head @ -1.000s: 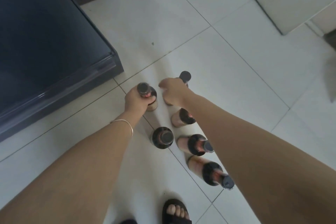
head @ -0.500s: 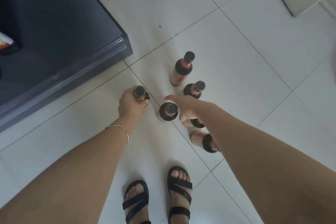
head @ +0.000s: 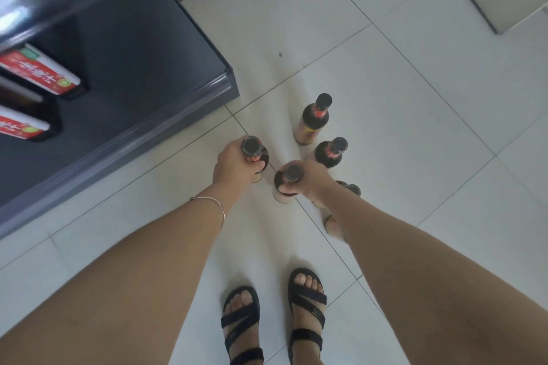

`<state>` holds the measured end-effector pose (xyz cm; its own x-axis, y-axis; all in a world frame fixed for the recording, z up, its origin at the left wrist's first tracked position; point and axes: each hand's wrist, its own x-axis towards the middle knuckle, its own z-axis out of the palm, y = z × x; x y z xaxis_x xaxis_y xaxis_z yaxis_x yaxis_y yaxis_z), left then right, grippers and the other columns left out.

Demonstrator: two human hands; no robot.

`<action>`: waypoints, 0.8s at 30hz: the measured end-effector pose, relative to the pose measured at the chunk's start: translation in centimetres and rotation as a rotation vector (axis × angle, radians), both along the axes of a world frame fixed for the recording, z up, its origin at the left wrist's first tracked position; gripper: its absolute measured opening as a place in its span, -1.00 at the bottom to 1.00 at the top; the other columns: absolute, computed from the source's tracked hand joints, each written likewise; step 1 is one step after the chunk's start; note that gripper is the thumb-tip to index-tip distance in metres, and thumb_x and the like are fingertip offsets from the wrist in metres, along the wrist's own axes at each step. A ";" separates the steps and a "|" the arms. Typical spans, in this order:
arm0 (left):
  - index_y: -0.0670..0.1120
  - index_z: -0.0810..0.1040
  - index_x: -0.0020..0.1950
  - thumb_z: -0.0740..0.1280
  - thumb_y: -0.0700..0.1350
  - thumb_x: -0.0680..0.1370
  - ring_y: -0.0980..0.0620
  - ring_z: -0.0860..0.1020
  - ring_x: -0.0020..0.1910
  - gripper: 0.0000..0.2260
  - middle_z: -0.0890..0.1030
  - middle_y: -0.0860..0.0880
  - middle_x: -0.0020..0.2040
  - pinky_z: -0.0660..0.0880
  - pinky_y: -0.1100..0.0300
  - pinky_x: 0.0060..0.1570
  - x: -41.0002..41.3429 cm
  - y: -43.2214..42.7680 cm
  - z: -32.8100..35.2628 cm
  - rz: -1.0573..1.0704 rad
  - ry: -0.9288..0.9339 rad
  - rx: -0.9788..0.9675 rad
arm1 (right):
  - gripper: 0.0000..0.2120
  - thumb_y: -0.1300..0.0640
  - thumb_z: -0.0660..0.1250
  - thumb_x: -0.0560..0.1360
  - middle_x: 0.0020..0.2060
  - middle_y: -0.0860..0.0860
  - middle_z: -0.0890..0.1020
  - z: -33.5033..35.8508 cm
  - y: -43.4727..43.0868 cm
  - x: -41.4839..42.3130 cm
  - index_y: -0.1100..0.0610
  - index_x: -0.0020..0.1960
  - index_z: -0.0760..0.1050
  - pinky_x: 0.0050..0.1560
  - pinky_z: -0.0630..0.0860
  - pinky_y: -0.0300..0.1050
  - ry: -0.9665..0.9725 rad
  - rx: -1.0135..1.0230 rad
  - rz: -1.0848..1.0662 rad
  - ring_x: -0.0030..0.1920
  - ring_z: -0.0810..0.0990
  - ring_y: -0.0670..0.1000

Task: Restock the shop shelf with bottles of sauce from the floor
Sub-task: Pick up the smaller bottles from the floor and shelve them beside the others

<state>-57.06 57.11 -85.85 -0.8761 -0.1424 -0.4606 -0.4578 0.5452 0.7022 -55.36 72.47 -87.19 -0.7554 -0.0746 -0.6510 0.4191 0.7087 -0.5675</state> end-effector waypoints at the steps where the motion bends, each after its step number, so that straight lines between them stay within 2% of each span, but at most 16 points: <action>1: -0.10 0.58 0.07 0.45 -0.28 0.33 -0.16 0.57 0.12 -0.68 0.64 -0.13 0.08 0.49 -0.02 0.17 -0.1 -0.3 1.8 -0.006 0.007 -0.018 | -0.69 0.15 0.48 0.35 -0.03 0.12 0.66 1.5 -0.2 -0.1 0.18 0.07 0.57 0.15 0.53 0.03 0.002 0.001 -0.019 0.06 0.59 0.11; 3: -0.10 0.59 0.07 0.45 -0.26 0.34 -0.15 0.57 0.09 -0.69 0.65 -0.13 0.05 0.50 0.05 0.13 -0.4 -1.0 5.7 -0.026 0.025 -0.054 | -0.73 0.10 0.47 0.37 -0.11 0.07 0.64 5.2 -0.6 -0.7 0.17 0.01 0.56 -0.01 0.51 -0.09 0.024 0.019 0.007 0.01 0.59 0.09; 5: -0.11 0.58 0.07 0.46 -0.25 0.34 -0.14 0.58 0.08 -0.69 0.64 -0.14 0.05 0.48 0.16 0.04 -0.6 -1.8 10.2 -0.020 0.035 -0.060 | -0.74 0.08 0.45 0.39 -0.17 0.03 0.58 10.0 -1.1 -1.5 0.20 0.00 0.54 -0.10 0.38 -0.19 0.060 0.021 0.061 -0.08 0.54 0.05; 8: -0.17 0.58 0.06 0.47 -0.24 0.34 -0.11 0.58 0.05 -0.70 0.65 -0.17 0.02 0.46 0.15 -0.01 -1.1 -2.9 17.9 -0.032 0.045 -0.047 | -0.69 0.11 0.45 0.40 -0.08 0.09 0.62 17.9 -1.6 -2.9 0.25 0.07 0.55 -0.05 0.39 -0.19 0.102 -0.037 0.080 -0.02 0.54 0.07; 10: -0.20 0.58 0.08 0.48 -0.19 0.30 -0.13 0.59 0.07 -0.63 0.65 -0.19 0.03 0.49 0.07 0.11 -1.5 -3.7 23.1 -0.034 0.050 0.001 | -0.68 0.13 0.47 0.39 0.01 0.14 0.65 23.4 -1.8 -4.0 0.26 0.08 0.56 0.07 0.50 -0.09 0.119 -0.096 0.041 0.06 0.59 0.12; 12: -0.18 0.59 0.09 0.49 -0.14 0.25 -0.15 0.58 0.10 -0.57 0.65 -0.19 0.06 0.48 0.00 0.21 -1.9 -4.6 28.0 -0.044 0.038 0.057 | -0.67 0.12 0.48 0.38 0.04 0.17 0.65 28.6 -2.1 -5.3 0.25 0.08 0.57 0.15 0.52 -0.01 0.134 -0.123 0.048 0.09 0.60 0.15; 14: -0.15 0.59 0.08 0.50 -0.18 0.28 -0.10 0.59 0.09 -0.62 0.65 -0.15 0.06 0.48 0.06 0.21 -2.5 -5.7 32.5 -0.053 0.025 0.105 | -0.66 0.09 0.47 0.39 0.05 0.17 0.65 33.7 -2.6 -6.9 0.25 0.08 0.57 0.17 0.50 0.00 0.166 -0.135 0.093 0.10 0.60 0.15; 16: -0.15 0.58 0.07 0.49 -0.25 0.33 -0.04 0.58 0.05 -0.68 0.65 -0.11 0.04 0.47 0.14 0.12 -3.0 -6.7 36.8 -0.040 0.036 0.158 | -0.66 0.05 0.45 0.40 0.04 0.15 0.65 38.7 -3.4 -8.4 0.25 0.06 0.57 0.21 0.48 0.02 0.195 -0.131 0.142 0.09 0.59 0.13; 20: -0.12 0.56 -0.03 0.47 -0.30 0.33 -0.11 0.59 0.05 -0.74 0.63 -0.10 -0.06 0.48 0.00 0.21 -3.9 -8.7 44.9 -0.035 0.094 0.186 | -0.78 -0.04 0.42 0.42 -0.11 0.04 0.61 47.4 -5.5 -10.9 0.10 -0.12 0.50 0.03 0.49 -0.10 0.254 -0.087 0.279 -0.04 0.56 0.06; 22: -0.10 0.54 -0.13 0.45 -0.33 0.35 -0.11 0.59 0.00 -0.80 0.63 -0.10 -0.11 0.49 -0.02 0.19 -4.3 -9.7 48.4 -0.030 0.133 0.197 | -0.77 -0.04 0.43 0.41 -0.06 0.07 0.62 51.1 -6.3 -12.0 0.08 -0.07 0.50 0.04 0.57 -0.04 0.286 -0.102 0.300 -0.02 0.58 0.09; 24: -0.10 0.54 -0.15 0.43 -0.35 0.37 -0.05 0.58 -0.06 -0.82 0.63 -0.08 -0.12 0.50 0.08 0.13 -4.3 -10.6 51.8 -0.008 0.167 0.191 | -0.74 0.00 0.44 0.41 0.00 0.12 0.62 54.3 -7.2 -12.9 0.11 0.00 0.50 0.05 0.60 0.02 0.303 -0.123 0.315 0.01 0.60 0.12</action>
